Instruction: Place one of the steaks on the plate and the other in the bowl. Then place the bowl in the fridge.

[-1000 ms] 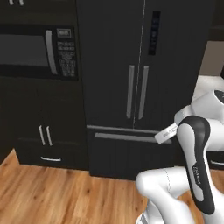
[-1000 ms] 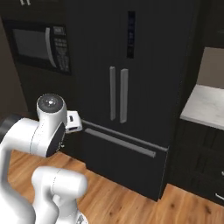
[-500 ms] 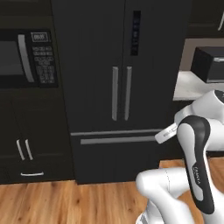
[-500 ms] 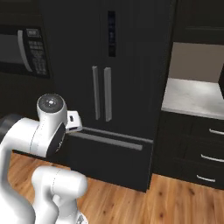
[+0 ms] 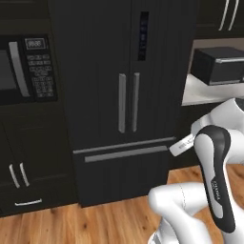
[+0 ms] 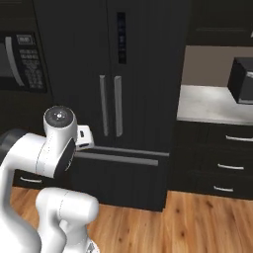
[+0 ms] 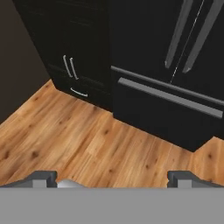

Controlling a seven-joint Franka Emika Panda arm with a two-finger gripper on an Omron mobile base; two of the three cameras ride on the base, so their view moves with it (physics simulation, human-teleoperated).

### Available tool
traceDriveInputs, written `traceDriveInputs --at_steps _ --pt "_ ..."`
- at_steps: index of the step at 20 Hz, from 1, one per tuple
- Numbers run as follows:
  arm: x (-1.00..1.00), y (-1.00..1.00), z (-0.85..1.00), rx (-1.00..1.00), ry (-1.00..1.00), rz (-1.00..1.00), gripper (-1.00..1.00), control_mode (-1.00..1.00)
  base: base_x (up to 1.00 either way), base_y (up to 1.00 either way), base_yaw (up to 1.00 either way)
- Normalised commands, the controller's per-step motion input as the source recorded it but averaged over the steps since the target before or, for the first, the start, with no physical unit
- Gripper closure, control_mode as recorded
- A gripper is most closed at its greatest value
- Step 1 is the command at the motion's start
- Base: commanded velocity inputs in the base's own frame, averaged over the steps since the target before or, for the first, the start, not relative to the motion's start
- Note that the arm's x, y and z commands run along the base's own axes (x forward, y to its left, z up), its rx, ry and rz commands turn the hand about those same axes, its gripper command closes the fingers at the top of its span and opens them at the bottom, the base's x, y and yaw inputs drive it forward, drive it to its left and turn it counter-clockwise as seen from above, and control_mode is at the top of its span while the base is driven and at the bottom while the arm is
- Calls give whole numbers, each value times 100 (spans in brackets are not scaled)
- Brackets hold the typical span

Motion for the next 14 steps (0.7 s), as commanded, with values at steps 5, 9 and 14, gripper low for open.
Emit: traceDriveInputs --at_steps 5,9,14 --pt "0 0 0 0 0 0 -100 100 0 63 -15" --pt "0 0 0 0 0 0 -100 100 9 19 -4" --pt "0 0 0 0 0 0 -100 100 3 -5 1"
